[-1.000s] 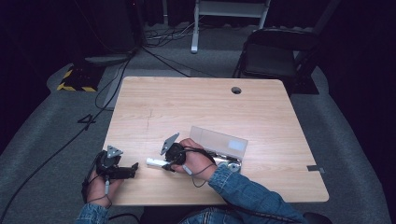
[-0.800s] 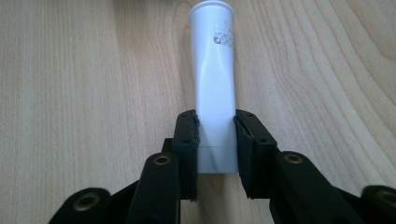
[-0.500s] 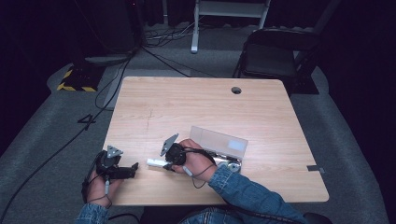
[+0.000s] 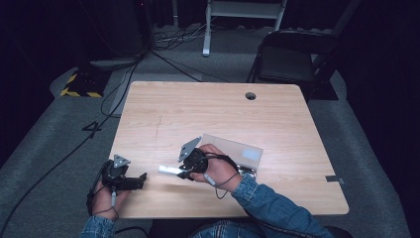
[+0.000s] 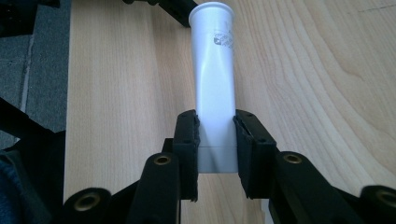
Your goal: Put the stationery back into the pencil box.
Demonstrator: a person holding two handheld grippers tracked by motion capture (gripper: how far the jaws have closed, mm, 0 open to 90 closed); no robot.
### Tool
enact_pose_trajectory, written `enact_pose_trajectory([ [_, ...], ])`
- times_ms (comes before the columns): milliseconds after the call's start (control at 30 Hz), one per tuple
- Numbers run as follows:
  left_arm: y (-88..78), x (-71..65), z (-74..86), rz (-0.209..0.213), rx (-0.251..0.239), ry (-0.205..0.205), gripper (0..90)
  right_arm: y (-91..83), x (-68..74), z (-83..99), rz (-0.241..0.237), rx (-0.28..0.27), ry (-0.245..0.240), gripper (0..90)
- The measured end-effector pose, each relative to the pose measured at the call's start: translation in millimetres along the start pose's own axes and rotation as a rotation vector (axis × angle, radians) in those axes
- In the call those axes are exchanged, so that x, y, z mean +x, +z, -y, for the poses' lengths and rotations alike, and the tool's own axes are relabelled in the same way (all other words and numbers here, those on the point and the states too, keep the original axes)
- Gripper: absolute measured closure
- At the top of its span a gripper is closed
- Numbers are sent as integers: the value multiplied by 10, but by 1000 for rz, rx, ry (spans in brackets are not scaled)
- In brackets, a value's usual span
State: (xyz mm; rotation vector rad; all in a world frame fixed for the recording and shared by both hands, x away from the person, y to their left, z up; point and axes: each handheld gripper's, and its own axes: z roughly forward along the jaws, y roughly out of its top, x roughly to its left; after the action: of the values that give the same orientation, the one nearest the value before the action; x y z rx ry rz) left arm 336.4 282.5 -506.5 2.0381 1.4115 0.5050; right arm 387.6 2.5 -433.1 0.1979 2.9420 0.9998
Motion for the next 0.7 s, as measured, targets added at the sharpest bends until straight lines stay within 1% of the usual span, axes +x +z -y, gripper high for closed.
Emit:
enact_pose_trajectory([
  [233, 0, 1, -1, 0, 0, 0, 1, -266, 3, 90, 13, -26, 23, 717],
  [267, 0, 1, -1, 0, 0, 0, 1, -266, 3, 90, 13, -26, 23, 717],
  [300, 0, 1, -1, 0, 1, -1, 1, -343, -5, 123, 21, -38, 28, 717],
  [333, 0, 1, -1, 0, 1, -1, 1, -343, -5, 123, 21, -38, 28, 717],
  [400, 1, 1, -2, 0, 2, -2, 1, -431, -15, 167, 33, -48, 32, 717],
  [633, 2, 5, -5, 0, 3, 1, 1, -611, -34, 285, 41, -65, 51, 717],
  [700, 2, 5, -5, 0, 3, 1, 2, -659, -36, 317, 48, -64, 49, 716],
])
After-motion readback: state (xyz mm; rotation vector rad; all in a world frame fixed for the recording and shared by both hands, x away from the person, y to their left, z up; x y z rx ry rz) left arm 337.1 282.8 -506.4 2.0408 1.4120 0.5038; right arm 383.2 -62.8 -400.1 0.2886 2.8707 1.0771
